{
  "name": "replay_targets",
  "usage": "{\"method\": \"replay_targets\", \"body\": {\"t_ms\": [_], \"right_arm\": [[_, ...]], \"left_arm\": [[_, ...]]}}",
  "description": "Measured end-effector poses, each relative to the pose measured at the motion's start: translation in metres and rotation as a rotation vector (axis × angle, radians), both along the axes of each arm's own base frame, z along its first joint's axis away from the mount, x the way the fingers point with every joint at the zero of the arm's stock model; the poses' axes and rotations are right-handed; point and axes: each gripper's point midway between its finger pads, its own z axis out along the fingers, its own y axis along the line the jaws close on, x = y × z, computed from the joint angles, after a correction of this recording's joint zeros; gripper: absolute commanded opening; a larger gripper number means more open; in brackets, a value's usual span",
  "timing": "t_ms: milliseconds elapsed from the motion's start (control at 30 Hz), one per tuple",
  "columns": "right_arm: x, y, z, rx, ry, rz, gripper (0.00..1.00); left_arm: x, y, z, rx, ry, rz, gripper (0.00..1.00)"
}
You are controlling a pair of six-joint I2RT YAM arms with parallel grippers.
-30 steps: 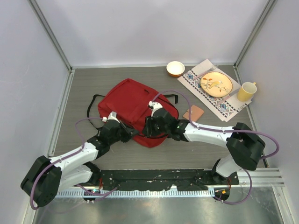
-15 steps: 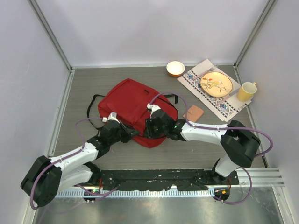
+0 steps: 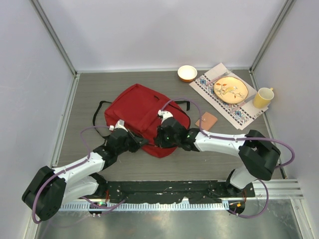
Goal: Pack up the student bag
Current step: Zip the student bag at the center of the board.
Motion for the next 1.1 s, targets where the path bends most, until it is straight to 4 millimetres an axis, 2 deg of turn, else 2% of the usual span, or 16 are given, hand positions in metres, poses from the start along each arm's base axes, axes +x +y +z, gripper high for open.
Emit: {"method": "replay_targets", "body": {"t_ms": [233,433,767,933,967,1000,1067,1100], "right_arm": [[0.009,-0.016,0.027,0.052,-0.090,-0.099,0.01],[0.013,-0.031,0.029,0.067,-0.122,-0.180,0.01],[0.017,-0.053,0.047,0.118,-0.188,-0.283,0.01],[0.019,-0.054,0.059,0.156,-0.215,-0.296,0.01],[0.019,-0.053,0.062,0.167,-0.221,-0.292,0.01],[0.019,-0.052,0.064,0.177,-0.226,-0.288,0.01],[0.019,-0.050,0.066,0.186,-0.231,-0.277,0.01],[0.019,-0.050,0.067,0.188,-0.233,-0.271,0.01]], "left_arm": [[0.001,0.000,0.006,-0.008,-0.020,0.005,0.00],[0.004,0.009,0.014,-0.018,-0.034,0.029,0.00],[0.018,0.063,0.021,-0.008,-0.036,0.146,0.00],[0.022,0.084,0.018,-0.018,-0.007,0.171,0.00],[0.022,0.088,0.018,-0.021,-0.003,0.173,0.05],[0.023,0.092,0.017,-0.023,0.003,0.176,0.24],[0.024,0.100,0.018,-0.016,0.016,0.180,0.41],[0.026,0.105,0.019,-0.002,0.017,0.187,0.57]]}}
